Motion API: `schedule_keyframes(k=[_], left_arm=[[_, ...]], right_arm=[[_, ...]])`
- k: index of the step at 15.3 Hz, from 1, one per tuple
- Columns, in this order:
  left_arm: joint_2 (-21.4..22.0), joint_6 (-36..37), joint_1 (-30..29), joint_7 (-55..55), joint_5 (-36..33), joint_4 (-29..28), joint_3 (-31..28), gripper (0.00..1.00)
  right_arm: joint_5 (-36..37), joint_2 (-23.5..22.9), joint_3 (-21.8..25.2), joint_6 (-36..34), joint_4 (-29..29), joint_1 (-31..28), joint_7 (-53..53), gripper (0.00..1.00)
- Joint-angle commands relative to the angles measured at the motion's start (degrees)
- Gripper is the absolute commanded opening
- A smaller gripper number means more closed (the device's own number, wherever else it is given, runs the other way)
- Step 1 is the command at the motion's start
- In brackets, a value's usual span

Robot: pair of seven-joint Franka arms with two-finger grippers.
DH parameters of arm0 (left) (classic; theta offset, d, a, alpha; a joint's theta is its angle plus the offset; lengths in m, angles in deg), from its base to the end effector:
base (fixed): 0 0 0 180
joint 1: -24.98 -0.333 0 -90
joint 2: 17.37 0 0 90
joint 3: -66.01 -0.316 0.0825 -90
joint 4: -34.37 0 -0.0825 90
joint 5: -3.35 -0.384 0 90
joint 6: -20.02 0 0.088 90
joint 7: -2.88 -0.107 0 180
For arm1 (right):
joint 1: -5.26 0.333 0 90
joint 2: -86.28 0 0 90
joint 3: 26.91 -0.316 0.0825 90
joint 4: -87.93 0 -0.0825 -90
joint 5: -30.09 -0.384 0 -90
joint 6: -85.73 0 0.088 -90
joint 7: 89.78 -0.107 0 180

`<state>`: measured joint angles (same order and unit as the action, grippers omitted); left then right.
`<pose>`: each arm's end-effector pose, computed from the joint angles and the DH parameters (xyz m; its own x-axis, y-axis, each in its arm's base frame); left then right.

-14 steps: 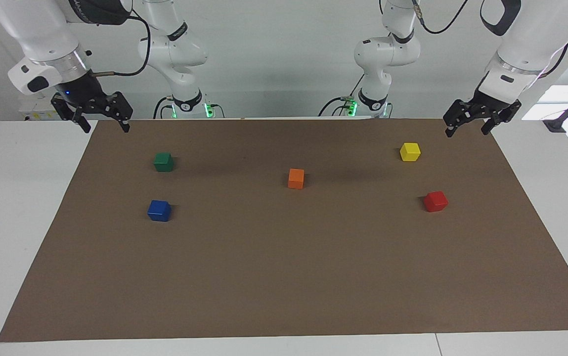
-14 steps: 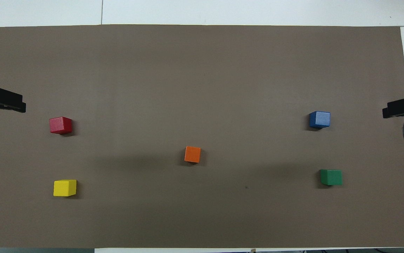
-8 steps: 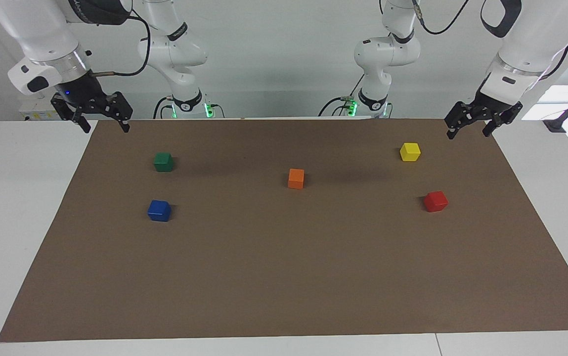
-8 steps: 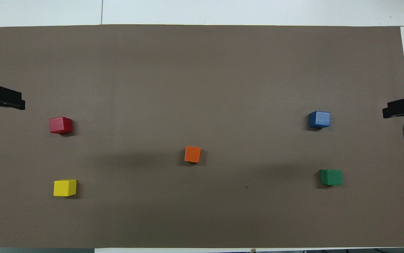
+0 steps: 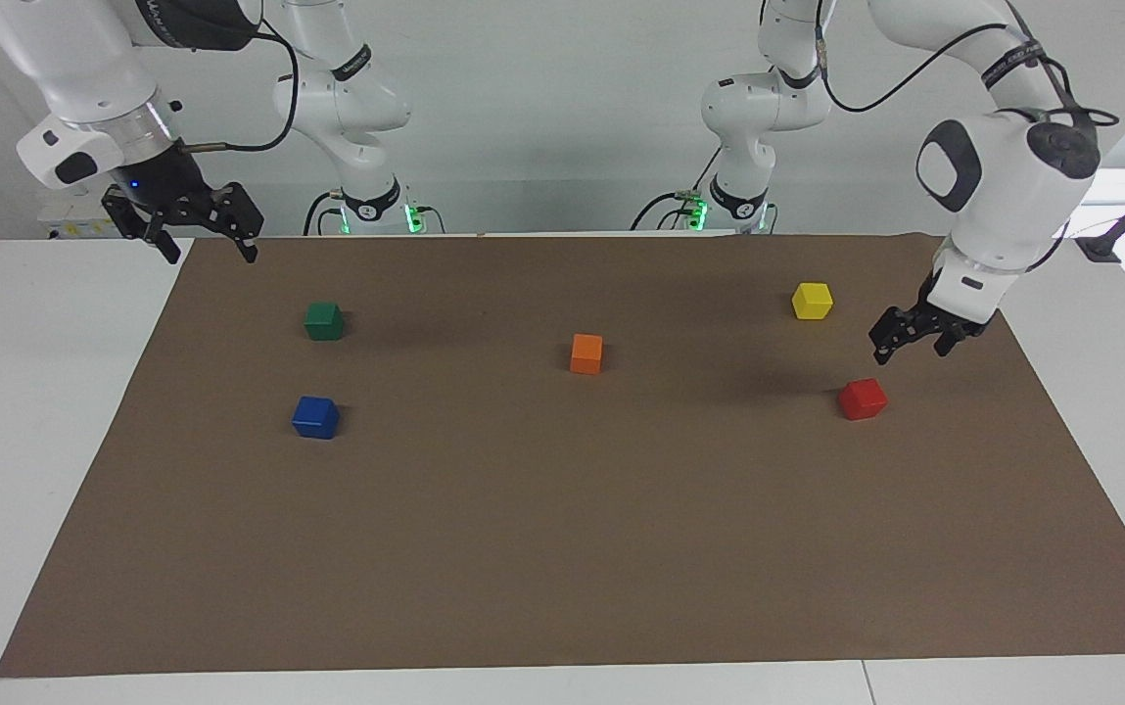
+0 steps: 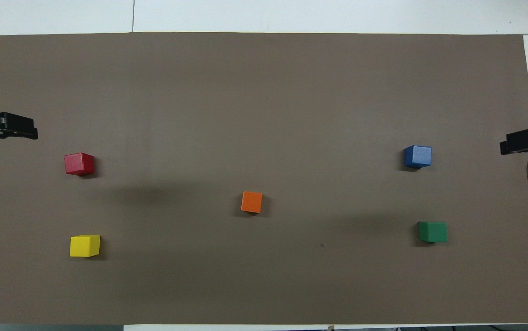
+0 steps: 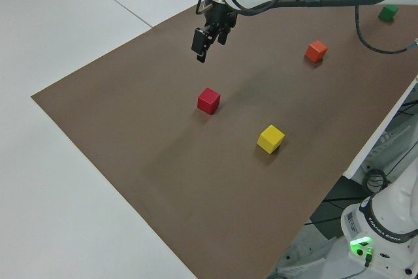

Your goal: Transfer red block to right arm and stack on blue block

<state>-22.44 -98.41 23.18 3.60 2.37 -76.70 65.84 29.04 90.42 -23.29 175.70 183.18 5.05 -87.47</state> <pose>0.5830 0.0209 0.4420 0.9984 0.0387 0.0401 0.0394 -0.9991 -0.0151 0.5298 -0.0347 0.6204 0.9995 -0.0263 -0.0191 -0.0267 -0.9994 -0.0237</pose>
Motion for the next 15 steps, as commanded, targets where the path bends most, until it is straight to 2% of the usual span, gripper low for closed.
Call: schedule_keyframes(k=[1, 6, 10, 15], left_arm=[[-2.74, -3.11, 0.74, -0.63, -0.86, -1.35, -0.53, 1.00], [-3.80, -8.29, 0.66, -2.65, -0.86, -4.06, -3.07, 1.00], [-4.33, -12.43, 0.74, -1.86, -0.86, -8.37, -3.17, 1.00], [-5.47, -15.59, 0.74, -1.42, -0.86, -10.22, -3.16, 1.00]], right_arm=[[-6.12, 2.01, 0.25, 2.12, 6.16, -0.13, 0.42, 1.00], [-18.71, 1.23, 0.16, 9.51, 16.18, -0.22, 5.15, 1.00], [-30.57, -2.72, 0.25, 10.39, 18.12, -0.57, 9.90, 1.00], [-48.48, -4.40, 0.16, 13.03, 23.92, -0.66, 17.02, 1.00]])
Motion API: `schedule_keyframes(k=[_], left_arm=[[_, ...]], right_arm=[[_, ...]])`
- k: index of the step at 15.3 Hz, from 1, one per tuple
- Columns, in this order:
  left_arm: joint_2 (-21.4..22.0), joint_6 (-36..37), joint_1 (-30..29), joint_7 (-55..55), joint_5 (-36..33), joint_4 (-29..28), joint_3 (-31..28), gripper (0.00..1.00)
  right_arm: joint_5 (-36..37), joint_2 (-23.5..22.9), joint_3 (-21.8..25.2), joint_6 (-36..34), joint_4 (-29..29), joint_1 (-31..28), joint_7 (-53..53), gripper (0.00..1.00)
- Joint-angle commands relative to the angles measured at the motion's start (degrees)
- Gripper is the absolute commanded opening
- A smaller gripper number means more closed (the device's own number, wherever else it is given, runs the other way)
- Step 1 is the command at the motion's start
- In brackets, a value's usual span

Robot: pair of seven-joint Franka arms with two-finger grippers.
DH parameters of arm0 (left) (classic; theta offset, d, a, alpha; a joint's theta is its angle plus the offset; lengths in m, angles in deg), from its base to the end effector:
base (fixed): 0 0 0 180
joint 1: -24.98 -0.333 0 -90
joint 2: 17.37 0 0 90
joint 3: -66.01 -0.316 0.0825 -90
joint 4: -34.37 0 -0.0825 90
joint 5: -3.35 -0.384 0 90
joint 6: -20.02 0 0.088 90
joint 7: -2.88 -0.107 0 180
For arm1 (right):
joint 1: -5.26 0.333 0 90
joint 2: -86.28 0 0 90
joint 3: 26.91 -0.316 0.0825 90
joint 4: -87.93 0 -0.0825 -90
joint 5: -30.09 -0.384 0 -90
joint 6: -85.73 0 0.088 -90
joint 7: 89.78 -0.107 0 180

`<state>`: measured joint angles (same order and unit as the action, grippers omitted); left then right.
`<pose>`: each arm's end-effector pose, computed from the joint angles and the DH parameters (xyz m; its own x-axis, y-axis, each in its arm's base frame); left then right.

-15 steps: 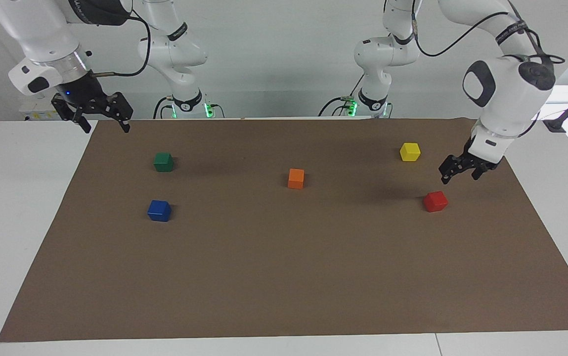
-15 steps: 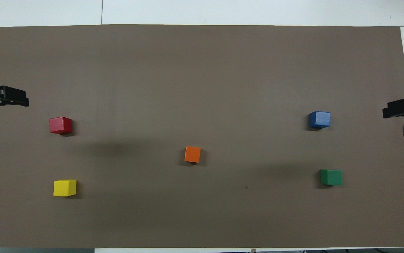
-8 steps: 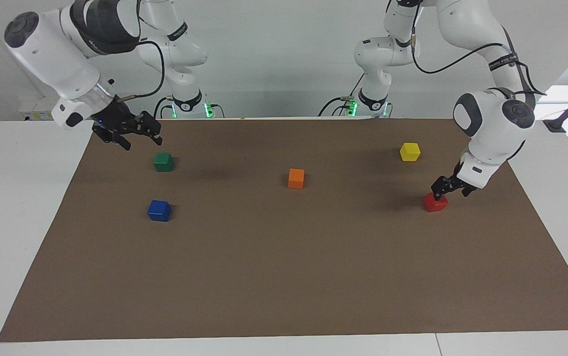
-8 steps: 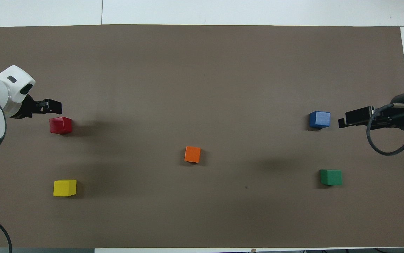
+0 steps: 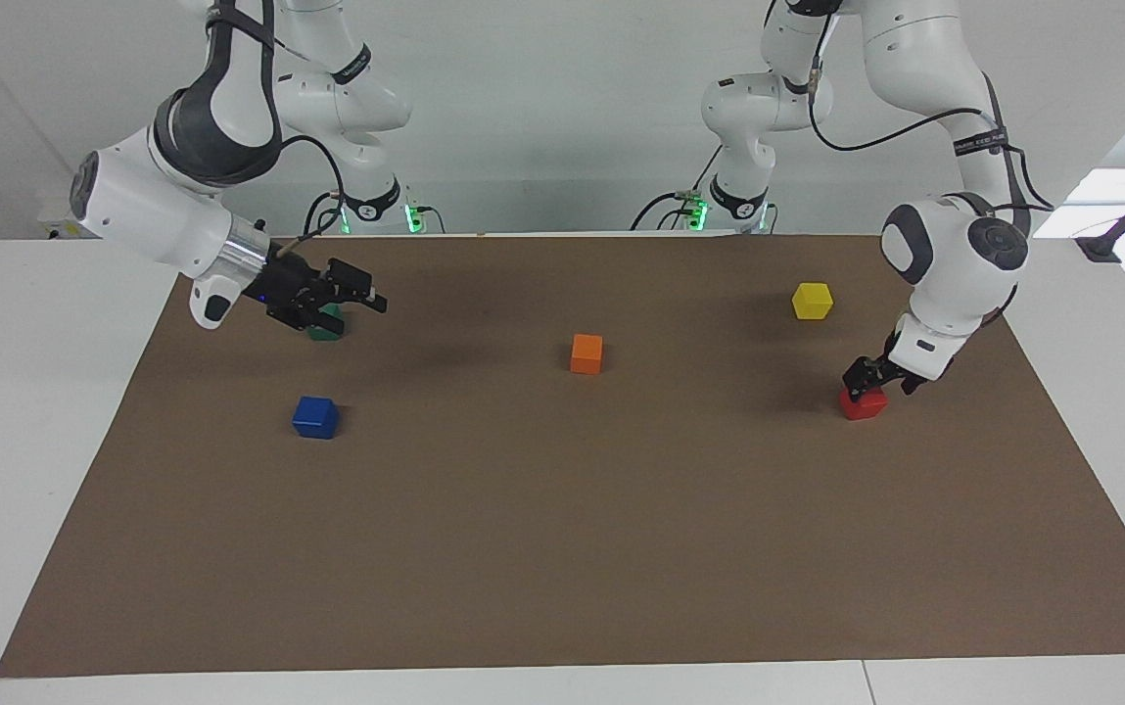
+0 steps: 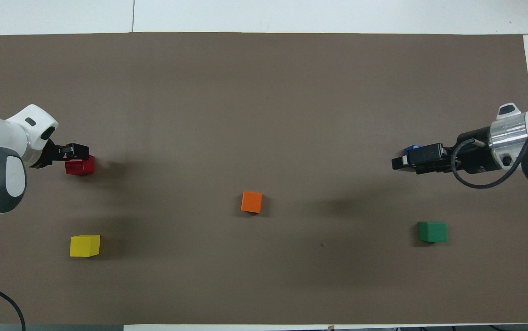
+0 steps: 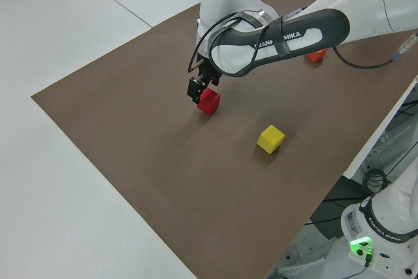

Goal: Transfer red block to right arm and stack on blue block
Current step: 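Grasp the red cube with the left gripper while the right gripper advances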

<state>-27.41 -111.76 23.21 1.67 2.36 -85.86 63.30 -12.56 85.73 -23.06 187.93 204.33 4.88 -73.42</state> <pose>0.5717 0.0447 0.3400 0.9987 0.0446 0.0259 0.0452 -0.9987 -0.0220 0.5362 0.0188 0.4421 0.9925 -0.0035 -0.1220 -0.0843 -0.7423 -0.6648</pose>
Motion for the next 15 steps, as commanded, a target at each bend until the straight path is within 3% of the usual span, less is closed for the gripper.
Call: schedule_keyframes(k=[1, 5, 6, 7, 8, 9, 10, 12, 15], left_arm=[[-0.86, -2.59, 0.71, 0.68, -0.85, -1.06, -0.62, 1.00], [-2.79, -4.70, 1.15, 0.86, -0.85, -1.40, -0.62, 1.00], [-2.79, -4.62, 1.15, 0.86, -0.85, -1.49, -0.62, 0.93], [-2.62, -4.01, 1.06, 1.30, -0.85, -1.50, -0.62, 0.71], [-2.36, -3.31, 0.97, 3.65, -0.68, -1.41, -0.62, 0.36], [-2.18, -2.08, 0.36, 7.07, -0.68, -1.23, -0.45, 0.11], [-2.18, 0.02, 0.45, 9.19, -0.50, -0.71, -0.45, 0.00], [-1.74, 3.71, 1.06, 9.82, -0.50, 1.13, -0.36, 0.00], [-0.25, 20.19, 2.72, 20.14, 1.86, 11.03, 0.17, 0.00]], right_arm=[[-10.66, -0.24, 0.02, 0.98, 3.99, -0.23, 5.51, 1.00], [-21.65, -2.00, -0.24, 0.28, 5.23, 1.35, 10.54, 1.00], [-26.03, -2.18, -0.24, -0.07, 6.28, 2.66, 11.59, 1.00], [-30.25, -2.62, -0.24, 0.01, 7.07, 3.11, 14.99, 1.00], [-33.25, -4.45, -0.24, -0.33, 7.34, 3.81, 18.94, 1.00], [-36.15, -6.03, -0.24, -0.86, 7.34, 3.99, 22.72, 1.00], [-39.23, -8.57, -0.24, -3.13, 7.25, 3.99, 25.98, 1.00], [-43.99, -12.10, -0.33, -5.51, 7.08, 4.34, 31.18, 1.00], [-48.91, -14.91, -0.41, -11.04, 6.20, 5.05, 32.07, 1.00]])
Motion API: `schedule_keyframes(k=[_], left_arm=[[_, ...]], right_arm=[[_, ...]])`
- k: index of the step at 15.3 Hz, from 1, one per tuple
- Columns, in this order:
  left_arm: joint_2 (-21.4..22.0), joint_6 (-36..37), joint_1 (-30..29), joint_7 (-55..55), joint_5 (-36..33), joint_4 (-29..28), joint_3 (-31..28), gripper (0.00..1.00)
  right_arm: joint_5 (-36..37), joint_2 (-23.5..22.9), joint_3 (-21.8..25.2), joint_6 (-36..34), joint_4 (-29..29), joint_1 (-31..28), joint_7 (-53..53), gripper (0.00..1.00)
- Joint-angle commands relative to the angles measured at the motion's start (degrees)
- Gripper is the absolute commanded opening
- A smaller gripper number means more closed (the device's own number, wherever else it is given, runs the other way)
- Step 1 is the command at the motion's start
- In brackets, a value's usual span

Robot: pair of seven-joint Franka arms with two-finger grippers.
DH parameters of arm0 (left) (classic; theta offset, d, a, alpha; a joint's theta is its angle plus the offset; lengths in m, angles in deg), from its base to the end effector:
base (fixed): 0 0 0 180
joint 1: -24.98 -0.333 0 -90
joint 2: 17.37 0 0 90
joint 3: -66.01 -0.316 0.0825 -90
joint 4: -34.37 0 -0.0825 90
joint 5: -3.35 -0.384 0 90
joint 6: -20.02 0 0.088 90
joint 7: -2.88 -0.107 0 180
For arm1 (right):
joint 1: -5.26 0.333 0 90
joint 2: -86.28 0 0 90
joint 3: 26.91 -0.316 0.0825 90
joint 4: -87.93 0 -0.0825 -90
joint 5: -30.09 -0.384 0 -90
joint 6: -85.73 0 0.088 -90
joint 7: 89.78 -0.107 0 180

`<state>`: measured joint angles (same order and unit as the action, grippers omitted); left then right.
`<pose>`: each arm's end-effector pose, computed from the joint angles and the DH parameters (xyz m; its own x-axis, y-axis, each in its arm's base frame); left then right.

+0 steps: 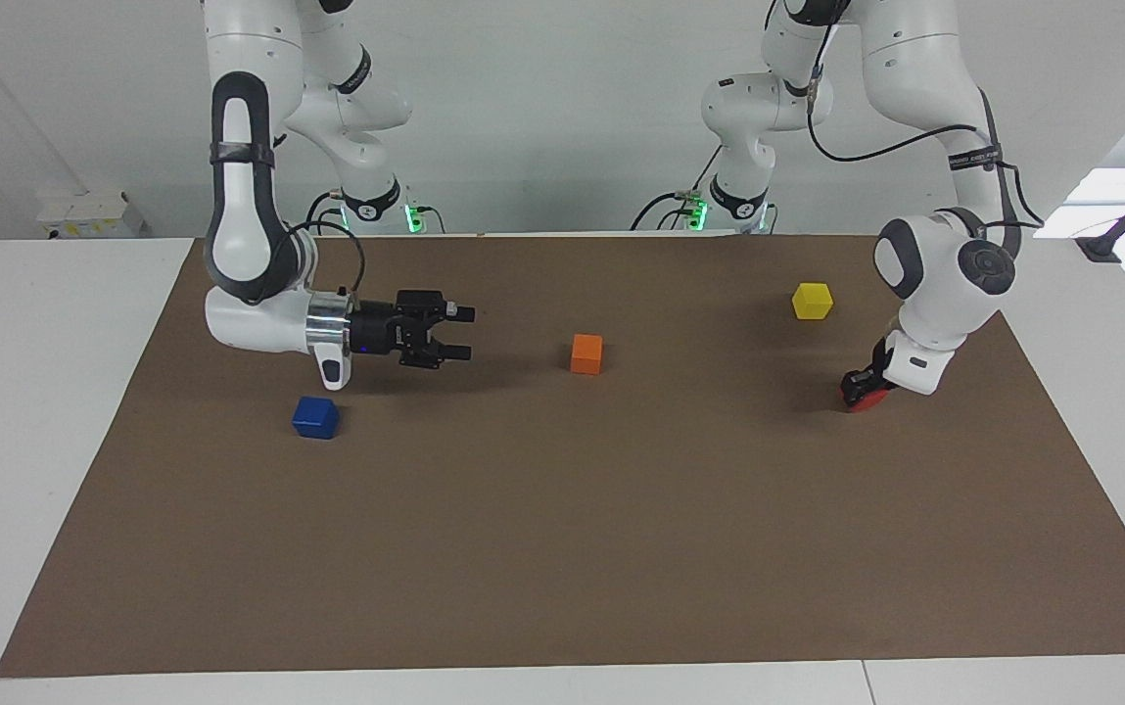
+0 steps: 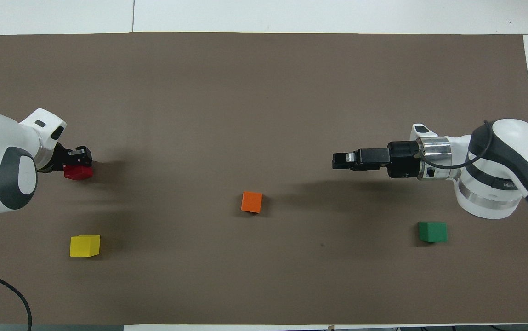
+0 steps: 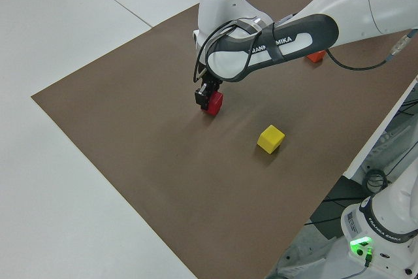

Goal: Transfer red block to right arm and stack on blue block
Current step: 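Lift the red cube toward the center while the right gripper approaches it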

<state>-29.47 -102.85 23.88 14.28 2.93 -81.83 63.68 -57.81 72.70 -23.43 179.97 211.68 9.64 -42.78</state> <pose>0.5759 0.0343 0.3367 0.9636 0.2517 -0.0898 0.2498 -0.9678 -0.0327 0.5356 0.1093 0.3203 1.0000 -0.0062 -0.0027 -0.0033 -0.0933 -0.9956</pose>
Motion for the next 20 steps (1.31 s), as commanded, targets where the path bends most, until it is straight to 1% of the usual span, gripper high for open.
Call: schedule_keyframes(k=[1, 2, 3, 4, 5, 6, 7, 8, 9, 10, 12, 13, 14, 16, 19, 20], left_arm=[[1.90, 17.17, 3.11, 12.29, 3.30, 10.78, -0.22, 0.00], [2.08, 22.97, 3.73, 16.08, 6.28, 14.56, -0.22, 0.00], [2.95, 27.55, 4.17, 19.42, 9.71, 17.12, 0.05, 0.00], [4.78, 30.82, 4.43, 23.55, 12.61, 18.45, 0.66, 0.00], [7.67, 32.94, 4.52, 28.90, 15.42, 18.55, 1.45, 0.00], [10.84, 34.18, 4.44, 34.61, 18.58, 18.38, 2.67, 0.00], [13.56, 35.06, 4.52, 40.84, 22.10, 18.20, 3.55, 0.00], [15.25, 35.59, 4.52, 46.99, 25.61, 18.38, 4.87, 0.00], [16.13, 35.16, 4.52, 53.93, 28.43, 18.38, 6.80, 0.00], [16.32, 34.37, 4.52, 60.70, 29.85, 18.55, 9.25, 0.00], [16.58, 28.34, 4.52, 71.44, 31.61, 17.07, 13.91, 0.00], [16.75, 25.52, 4.52, 76.19, 33.71, 15.67, 15.24, 0.00], [17.54, 22.79, 4.52, 79.02, 37.39, 14.35, 15.60, 0.00], [18.77, 19.35, 4.61, 79.84, 43.29, 11.45, 15.69, 0.00], [20.71, 16.71, 5.66, 80.19, 50.06, 7.67, 15.61, 0.00], [20.97, 14.44, 6.80, 80.36, 50.52, 6.96, 15.69, 0.00]], right_arm=[[-5.42, -2.76, -0.13, -5.45, -1.33, 0.98, 2.57, 1.00], [-7.18, -2.95, -0.05, -7.04, -1.33, 1.42, 3.01, 1.00], [-8.07, -2.95, -0.13, -8.27, -1.33, 1.60, 3.02, 1.00], [-9.04, -2.86, -0.13, -8.90, -1.33, 1.86, 3.02, 1.00], [-10.87, -2.86, -0.22, -9.16, -1.24, 2.91, 3.02, 1.00], [-12.80, -3.30, -0.40, -10.91, -1.15, 3.36, 3.10, 1.00], [-15.87, -4.60, -0.75, -13.53, -1.24, 3.88, 3.11, 1.00], [-18.60, -5.84, -0.84, -15.65, -1.33, 5.19, 3.19, 1.00], [-20.28, -6.11, -0.84, -16.54, -1.41, 5.99, 3.19, 1.00], [-22.64, -6.29, -0.92, -17.24, -1.41, 6.69, 3.19, 1.00], [-27.48, -6.46, -1.01, -19.27, -1.41, 8.97, 2.49, 1.00], [-28.98, -6.38, -1.10, -20.14, -1.33, 9.33, 1.71, 1.00], [-30.56, -6.29, -1.36, -21.20, -1.33, 9.51, 1.09, 1.00], [-31.54, -6.81, -1.54, -22.78, -1.33, 9.60, 0.82, 1.00], [-34.52, -10.93, -1.54, -31.11, -1.50, 11.35, 1.87, 1.00], [-34.62, -11.64, -1.63, -32.18, -1.50, 11.44, 1.88, 1.00]])
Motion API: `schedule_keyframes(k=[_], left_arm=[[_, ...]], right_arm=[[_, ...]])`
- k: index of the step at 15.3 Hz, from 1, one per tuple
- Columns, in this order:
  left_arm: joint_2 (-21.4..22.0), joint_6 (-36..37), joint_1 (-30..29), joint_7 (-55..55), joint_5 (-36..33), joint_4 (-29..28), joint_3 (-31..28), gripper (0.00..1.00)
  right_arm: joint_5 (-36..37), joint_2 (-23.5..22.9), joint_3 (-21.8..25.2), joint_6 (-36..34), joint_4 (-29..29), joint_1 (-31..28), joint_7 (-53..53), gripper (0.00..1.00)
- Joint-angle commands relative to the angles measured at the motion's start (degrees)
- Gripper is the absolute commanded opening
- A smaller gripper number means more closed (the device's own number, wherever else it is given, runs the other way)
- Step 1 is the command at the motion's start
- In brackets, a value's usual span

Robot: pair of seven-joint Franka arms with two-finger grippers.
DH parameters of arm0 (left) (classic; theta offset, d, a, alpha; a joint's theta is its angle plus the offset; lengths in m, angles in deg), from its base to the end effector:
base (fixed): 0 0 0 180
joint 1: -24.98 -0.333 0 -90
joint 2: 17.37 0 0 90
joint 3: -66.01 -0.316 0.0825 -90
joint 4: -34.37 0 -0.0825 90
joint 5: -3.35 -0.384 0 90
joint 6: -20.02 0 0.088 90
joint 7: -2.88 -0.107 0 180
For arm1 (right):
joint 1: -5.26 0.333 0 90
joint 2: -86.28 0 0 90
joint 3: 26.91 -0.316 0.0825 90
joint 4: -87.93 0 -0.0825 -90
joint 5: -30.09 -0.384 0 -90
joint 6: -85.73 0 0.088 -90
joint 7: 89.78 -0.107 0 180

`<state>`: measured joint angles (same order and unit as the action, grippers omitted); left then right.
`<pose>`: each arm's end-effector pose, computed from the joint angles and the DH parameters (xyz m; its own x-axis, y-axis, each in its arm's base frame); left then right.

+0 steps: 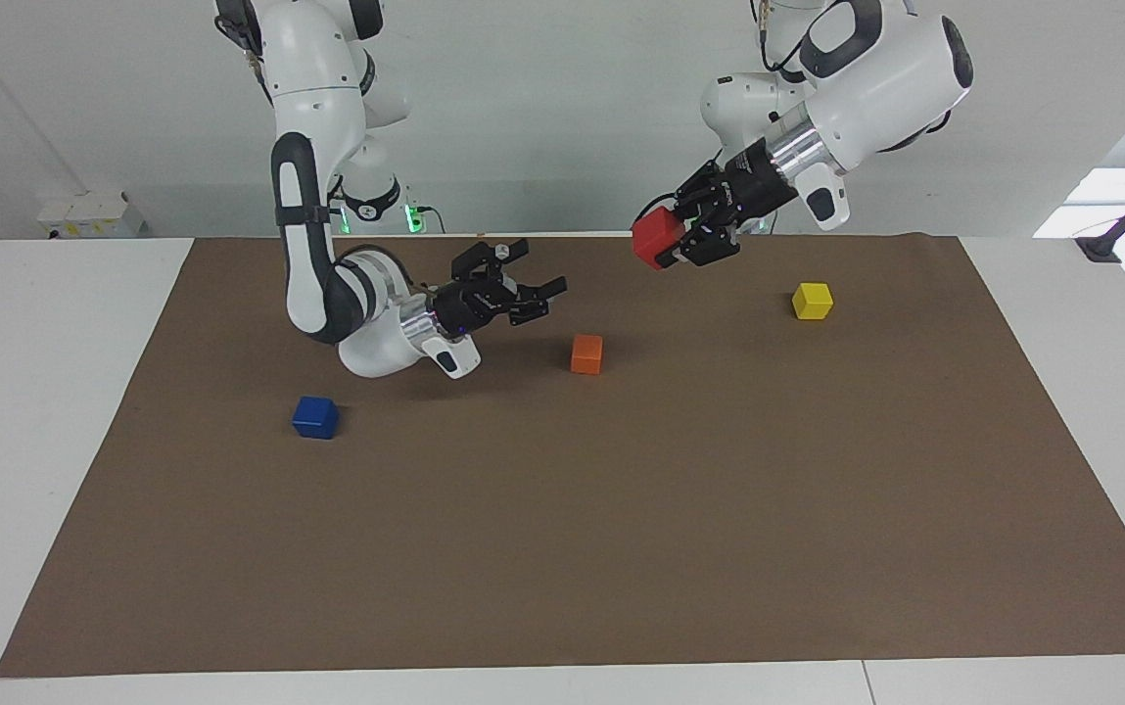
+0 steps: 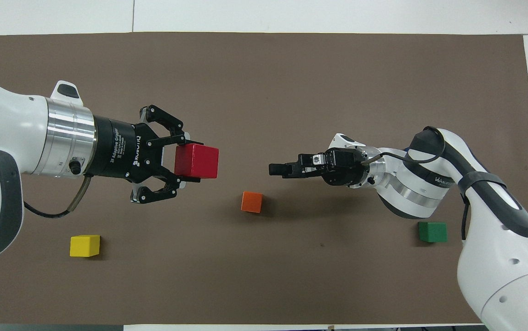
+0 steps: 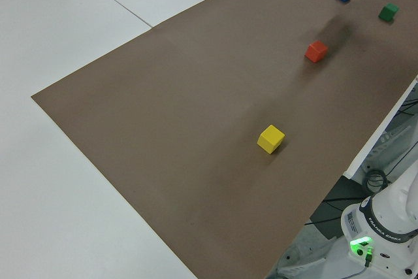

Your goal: Transfer red block to right arm and stack on blue block

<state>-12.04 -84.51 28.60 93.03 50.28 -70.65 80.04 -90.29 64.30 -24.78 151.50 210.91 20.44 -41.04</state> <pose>0.5016 -0.2277 0.5954 0.0895 0.7043 -0.7042 0.9927 -0.1207 0.0055 0.5179 0.2400 0.3357 0.9958 0.0824 -0.0392 -0.0802 0.5857 -0.8066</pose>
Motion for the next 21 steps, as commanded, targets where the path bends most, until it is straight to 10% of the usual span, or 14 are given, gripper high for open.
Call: schedule_keyframes(k=[1, 21], left_arm=[[3.63, -6.53, 3.83, 2.05, 3.26, -5.01, -0.67, 0.00], [5.92, -21.06, 12.28, 13.12, 3.17, -11.61, -0.67, 0.00]], right_arm=[[-2.92, -4.38, -0.71, -4.16, -1.51, 0.91, 0.13, 1.00], [-12.94, -5.80, -3.18, -1.79, -5.74, 6.27, -3.38, 0.88]])
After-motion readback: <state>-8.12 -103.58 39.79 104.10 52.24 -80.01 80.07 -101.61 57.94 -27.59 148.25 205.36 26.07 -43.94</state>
